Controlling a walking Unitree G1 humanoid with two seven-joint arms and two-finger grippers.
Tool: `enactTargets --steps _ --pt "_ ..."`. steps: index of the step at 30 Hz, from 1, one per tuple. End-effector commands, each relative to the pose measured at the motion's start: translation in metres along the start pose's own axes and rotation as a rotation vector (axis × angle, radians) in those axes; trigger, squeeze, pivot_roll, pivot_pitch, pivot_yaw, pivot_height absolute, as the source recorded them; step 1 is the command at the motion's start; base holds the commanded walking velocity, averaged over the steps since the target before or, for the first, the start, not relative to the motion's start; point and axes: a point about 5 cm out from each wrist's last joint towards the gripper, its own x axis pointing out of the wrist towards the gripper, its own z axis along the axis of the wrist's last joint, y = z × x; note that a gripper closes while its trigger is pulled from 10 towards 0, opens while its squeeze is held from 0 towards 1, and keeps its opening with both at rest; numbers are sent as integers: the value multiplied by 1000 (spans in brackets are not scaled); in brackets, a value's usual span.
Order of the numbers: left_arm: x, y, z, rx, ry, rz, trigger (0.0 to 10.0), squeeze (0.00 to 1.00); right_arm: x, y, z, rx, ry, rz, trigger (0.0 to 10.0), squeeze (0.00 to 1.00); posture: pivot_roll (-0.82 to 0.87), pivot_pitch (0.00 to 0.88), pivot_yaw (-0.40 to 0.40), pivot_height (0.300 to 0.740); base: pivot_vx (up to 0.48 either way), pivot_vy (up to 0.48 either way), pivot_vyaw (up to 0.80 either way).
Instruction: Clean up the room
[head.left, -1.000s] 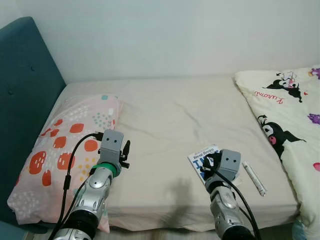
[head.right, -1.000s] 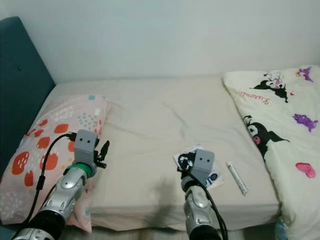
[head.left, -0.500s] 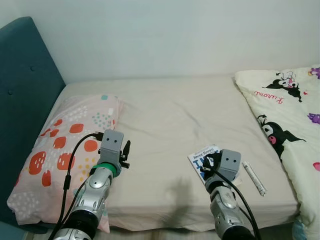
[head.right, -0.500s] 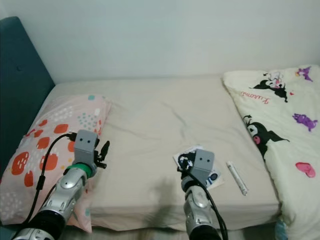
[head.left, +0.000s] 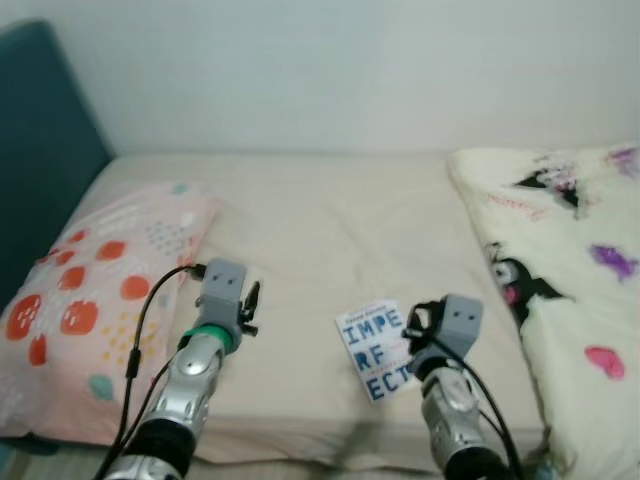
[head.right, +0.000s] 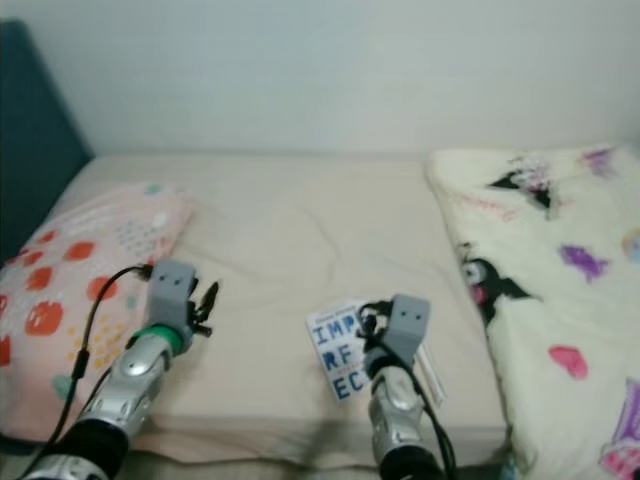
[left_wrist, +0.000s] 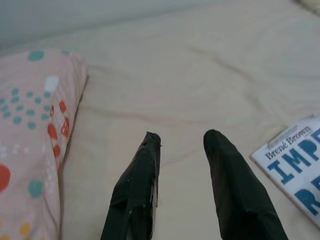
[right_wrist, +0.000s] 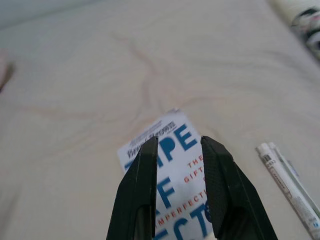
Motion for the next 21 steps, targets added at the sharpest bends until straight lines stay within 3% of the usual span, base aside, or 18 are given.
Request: enactTargets --steps 1,17,21 --pt "-3 -1 -8 -11 33 3 10000 0 -3 -4 -7 -6 31 -8 10000 0 13 0 152 740 0 -349 0" --pt "-3 0 -8 -19 33 11 10000 0 -4 -4 -8 -7 34 -7 10000 0 15 0 147 740 0 -353 0" --pt "-3 1 -12 -83 75 19 10000 0 -4 -4 -8 -9 35 -4 10000 0 14 0 144 740 0 0 0"
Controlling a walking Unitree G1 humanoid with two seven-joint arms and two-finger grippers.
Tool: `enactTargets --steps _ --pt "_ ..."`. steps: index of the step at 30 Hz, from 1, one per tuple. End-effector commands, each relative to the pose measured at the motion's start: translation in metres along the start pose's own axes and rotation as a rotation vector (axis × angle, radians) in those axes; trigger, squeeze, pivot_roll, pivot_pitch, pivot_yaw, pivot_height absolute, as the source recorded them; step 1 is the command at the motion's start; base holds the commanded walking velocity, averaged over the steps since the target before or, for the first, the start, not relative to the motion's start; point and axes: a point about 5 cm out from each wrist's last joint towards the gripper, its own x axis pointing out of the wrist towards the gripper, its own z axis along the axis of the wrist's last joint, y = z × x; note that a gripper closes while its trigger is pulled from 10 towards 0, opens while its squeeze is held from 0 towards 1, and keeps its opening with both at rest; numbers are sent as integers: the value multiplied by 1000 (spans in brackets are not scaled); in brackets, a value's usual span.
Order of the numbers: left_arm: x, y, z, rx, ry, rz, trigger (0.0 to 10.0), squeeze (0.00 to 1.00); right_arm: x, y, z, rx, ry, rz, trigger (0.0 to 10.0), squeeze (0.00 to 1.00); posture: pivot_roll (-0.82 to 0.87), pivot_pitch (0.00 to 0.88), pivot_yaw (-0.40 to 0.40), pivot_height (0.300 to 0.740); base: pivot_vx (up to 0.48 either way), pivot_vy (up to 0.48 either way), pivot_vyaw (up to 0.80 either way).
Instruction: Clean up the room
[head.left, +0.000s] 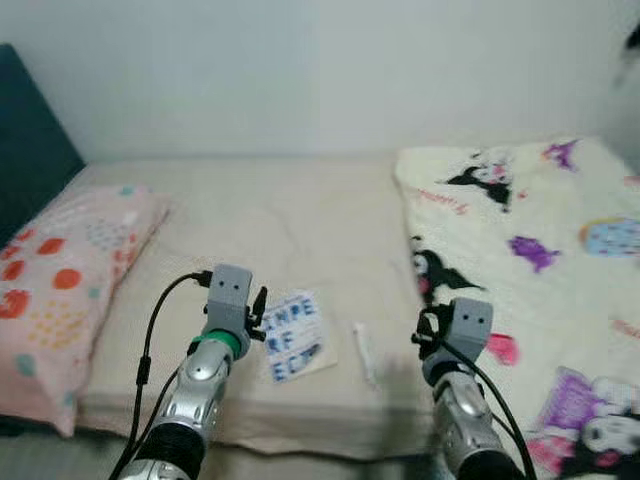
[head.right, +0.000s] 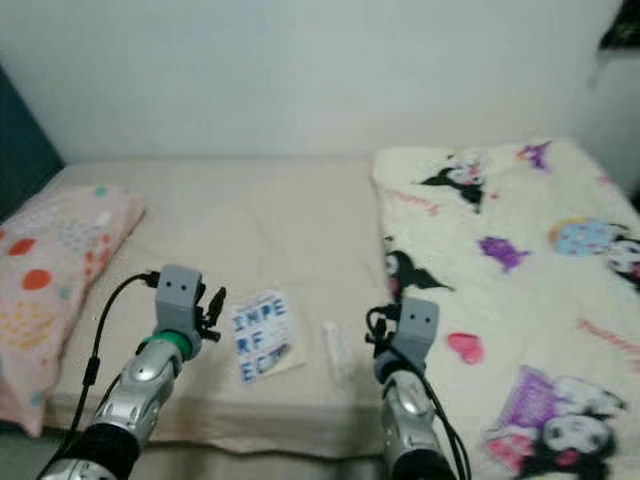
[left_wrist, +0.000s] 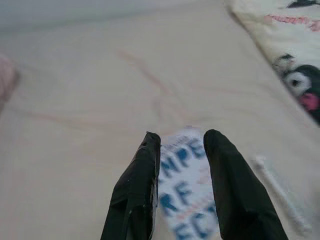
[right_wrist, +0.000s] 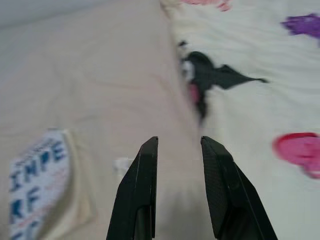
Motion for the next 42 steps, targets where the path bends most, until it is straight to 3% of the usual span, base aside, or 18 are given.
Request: enactTargets --steps 1,10,19,32,42 --pt "-2 7 -6 -34 32 20 10000 0 -3 6 -8 4 35 18 10000 0 13 0 144 740 0 480 0" --pt "-2 6 -5 -46 24 14 10000 0 -3 6 -8 3 34 17 10000 0 13 0 143 740 0 480 0" --pt "-3 15 -6 39 29 40 10000 0 -4 9 -8 2 31 30 10000 0 13 0 143 740 0 0 0" --pt "-2 15 -7 44 45 20 10000 0 -2 12 -8 15 40 35 10000 0 24 0 133 736 0 0 0" --pt "-8 13 -15 30 52 57 10000 0 4 15 1 -14 28 81 10000 0 35 0 42 703 0 0 0"
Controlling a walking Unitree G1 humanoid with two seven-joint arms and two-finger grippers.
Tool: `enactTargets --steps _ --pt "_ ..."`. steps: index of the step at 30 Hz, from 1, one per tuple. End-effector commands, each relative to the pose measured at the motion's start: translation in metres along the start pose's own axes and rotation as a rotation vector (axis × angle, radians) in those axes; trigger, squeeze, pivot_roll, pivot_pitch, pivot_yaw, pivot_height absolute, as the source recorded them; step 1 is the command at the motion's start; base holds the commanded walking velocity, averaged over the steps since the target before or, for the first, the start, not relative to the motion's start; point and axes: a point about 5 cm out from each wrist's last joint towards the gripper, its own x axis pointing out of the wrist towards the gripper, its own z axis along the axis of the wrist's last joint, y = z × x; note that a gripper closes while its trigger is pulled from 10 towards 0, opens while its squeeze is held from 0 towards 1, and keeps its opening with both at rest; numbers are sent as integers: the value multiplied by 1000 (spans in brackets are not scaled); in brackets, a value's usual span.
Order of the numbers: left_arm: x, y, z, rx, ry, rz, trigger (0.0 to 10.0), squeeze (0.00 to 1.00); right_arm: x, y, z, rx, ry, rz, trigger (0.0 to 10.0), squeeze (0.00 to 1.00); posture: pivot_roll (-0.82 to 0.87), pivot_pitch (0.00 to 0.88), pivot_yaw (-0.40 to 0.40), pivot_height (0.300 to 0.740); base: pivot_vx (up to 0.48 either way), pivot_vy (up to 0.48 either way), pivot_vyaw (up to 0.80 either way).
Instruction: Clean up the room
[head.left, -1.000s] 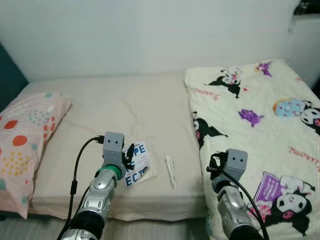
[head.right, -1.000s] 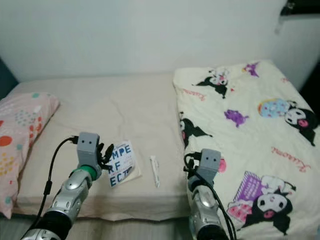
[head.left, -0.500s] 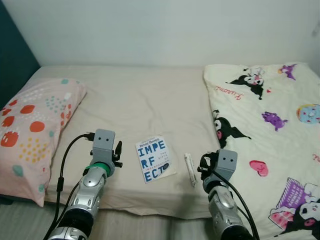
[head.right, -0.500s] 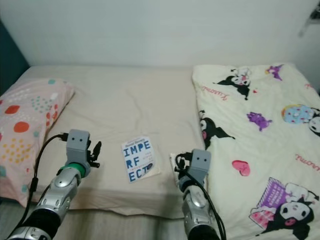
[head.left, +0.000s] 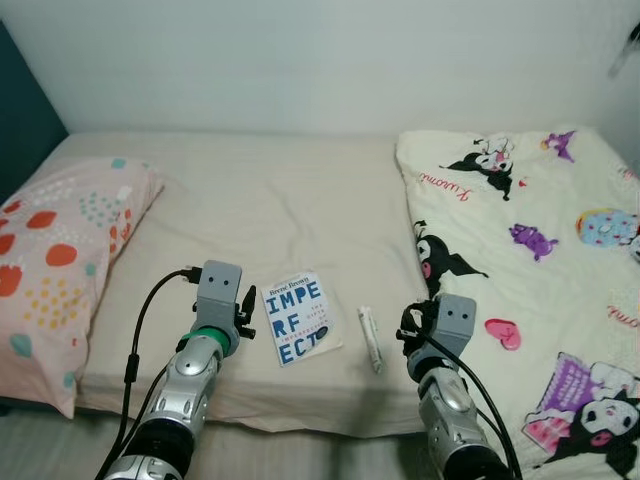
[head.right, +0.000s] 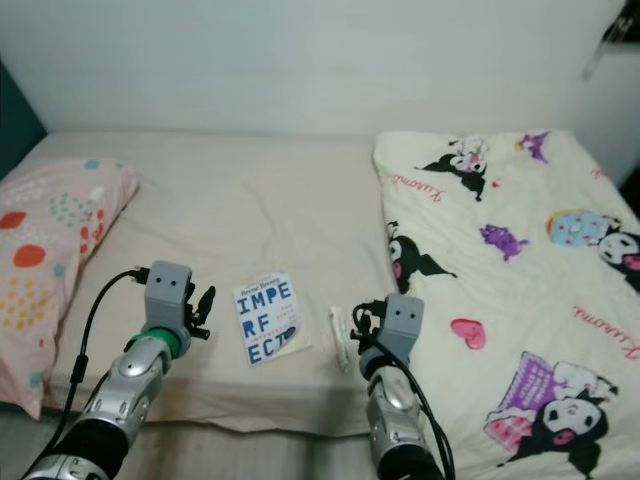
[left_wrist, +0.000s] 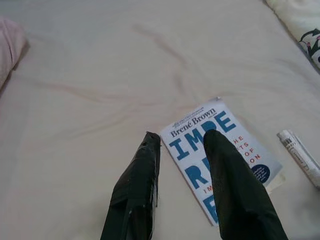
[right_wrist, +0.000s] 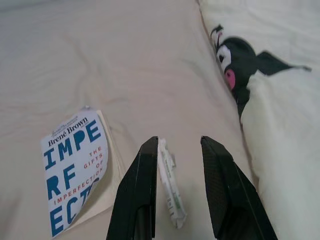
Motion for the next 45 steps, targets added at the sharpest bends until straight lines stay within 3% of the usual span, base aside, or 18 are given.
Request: enactTargets --steps 1,15,39,45 --pt "-7 2 -12 -4 29 20 10000 0 1 2 -2 -17 27 25 10000 0 38 0 30 693 0 0 0" --pt "-14 11 -14 21 25 35 10000 0 3 15 -3 1 42 67 10000 0 66 15 32 651 0 0 0" --pt "-11 12 -8 45 19 17 10000 0 2 13 -5 -3 54 53 10000 0 50 8 48 598 0 0 0" --pt "-13 19 -10 38 19 49 10000 0 6 20 -1 -13 60 75 10000 0 50 33 31 588 0 0 0"
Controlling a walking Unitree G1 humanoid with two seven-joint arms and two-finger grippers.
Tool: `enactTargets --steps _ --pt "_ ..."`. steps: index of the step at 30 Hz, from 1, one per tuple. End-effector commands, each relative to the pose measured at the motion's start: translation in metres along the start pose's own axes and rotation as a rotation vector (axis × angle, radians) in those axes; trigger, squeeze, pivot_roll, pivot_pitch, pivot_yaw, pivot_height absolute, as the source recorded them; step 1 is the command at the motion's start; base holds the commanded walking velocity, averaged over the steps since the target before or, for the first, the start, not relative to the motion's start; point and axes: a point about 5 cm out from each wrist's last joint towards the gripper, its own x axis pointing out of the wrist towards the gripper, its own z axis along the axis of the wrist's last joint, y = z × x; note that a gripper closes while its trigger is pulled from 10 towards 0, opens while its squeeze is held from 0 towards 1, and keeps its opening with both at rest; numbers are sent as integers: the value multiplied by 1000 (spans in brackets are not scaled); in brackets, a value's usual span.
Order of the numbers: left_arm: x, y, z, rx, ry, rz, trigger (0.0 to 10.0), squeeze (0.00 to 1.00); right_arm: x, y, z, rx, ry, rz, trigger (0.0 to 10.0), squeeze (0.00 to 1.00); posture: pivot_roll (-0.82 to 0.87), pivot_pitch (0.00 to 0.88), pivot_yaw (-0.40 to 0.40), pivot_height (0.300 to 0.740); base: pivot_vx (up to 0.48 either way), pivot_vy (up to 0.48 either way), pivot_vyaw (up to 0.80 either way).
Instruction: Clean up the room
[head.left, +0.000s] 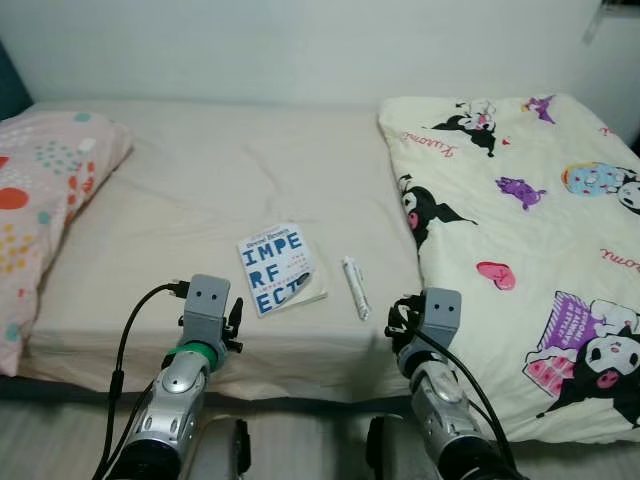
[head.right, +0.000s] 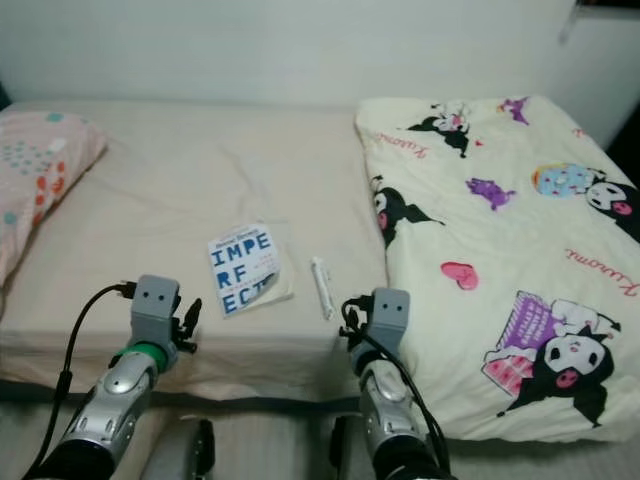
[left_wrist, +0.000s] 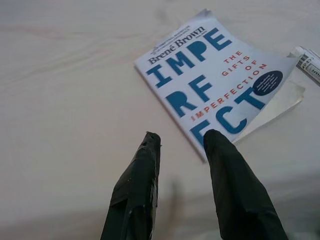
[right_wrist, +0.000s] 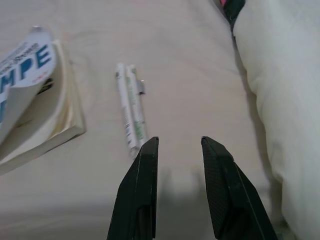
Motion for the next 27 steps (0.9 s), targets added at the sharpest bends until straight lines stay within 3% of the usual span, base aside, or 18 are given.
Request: enactTargets --steps 1,10,11,13,14,19,23,25,27 --pt "-4 8 -5 3 21 29 10000 0 4 8 2 -9 18 23 10000 0 52 38 33 588 0 0 0" --pt "-26 41 -18 102 16 77 10000 0 18 39 30 71 -68 136 10000 0 109 105 10 588 0 0 0" --pt "-29 43 -20 118 22 75 10000 0 19 42 32 71 -72 151 10000 435 111 106 8 588 0 0 0" --pt "-31 45 -24 145 34 64 10000 0 20 45 33 66 -73 166 10000 435 116 112 5 588 0 0 0" --pt "-35 47 -31 189 59 45 10000 0 21 49 34 59 -71 183 10000 1000 117 117 2 588 0 0 0" --pt "-46 52 -46 257 122 15 10000 0 22 59 33 27 -44 229 10000 1000 128 140 -1 588 0 0 0" --pt "-52 57 -50 265 141 16 10000 0 22 64 31 3 -23 256 10000 1000 144 158 -2 588 0 0 0" --pt "-62 63 -58 275 170 17 10000 0 20 71 26 -137 -1 287 10000 1000 155 174 -2 588 0 0 0" --pt "-64 63 -59 277 173 17 10000 0 20 72 25 -162 2 290 10000 1000 155 174 -2 588 0 0 0"
